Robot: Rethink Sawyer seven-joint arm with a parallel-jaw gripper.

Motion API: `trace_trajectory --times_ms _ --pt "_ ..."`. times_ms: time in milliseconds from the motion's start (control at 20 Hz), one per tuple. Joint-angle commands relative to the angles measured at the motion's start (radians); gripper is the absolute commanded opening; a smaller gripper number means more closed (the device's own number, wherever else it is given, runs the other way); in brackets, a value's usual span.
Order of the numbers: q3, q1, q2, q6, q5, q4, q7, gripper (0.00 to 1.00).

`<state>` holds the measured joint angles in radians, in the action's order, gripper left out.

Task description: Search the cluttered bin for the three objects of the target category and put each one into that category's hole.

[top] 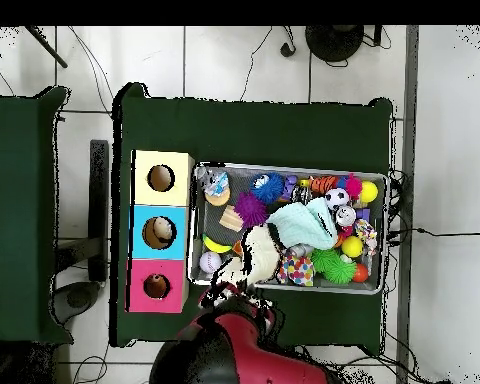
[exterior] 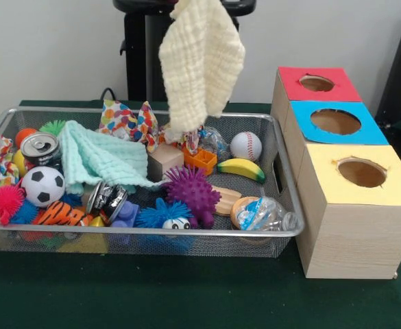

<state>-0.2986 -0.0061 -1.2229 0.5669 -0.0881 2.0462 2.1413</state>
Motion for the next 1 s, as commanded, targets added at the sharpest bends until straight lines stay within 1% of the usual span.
trace_trajectory --times_ms 50,300,750,1000 --pt "0.067 0.029 -0.006 0.156 0.034 -0.023 0.089 0.0" --pt "0.067 0.051 0.024 0.138 0.04 -0.039 0.117 0.0" --pt "0.08 0.032 0.09 0.028 0.048 -0.026 0.111 0.0" --pt "0.085 0.028 0.107 0.014 0.06 -0.038 0.108 0.0"
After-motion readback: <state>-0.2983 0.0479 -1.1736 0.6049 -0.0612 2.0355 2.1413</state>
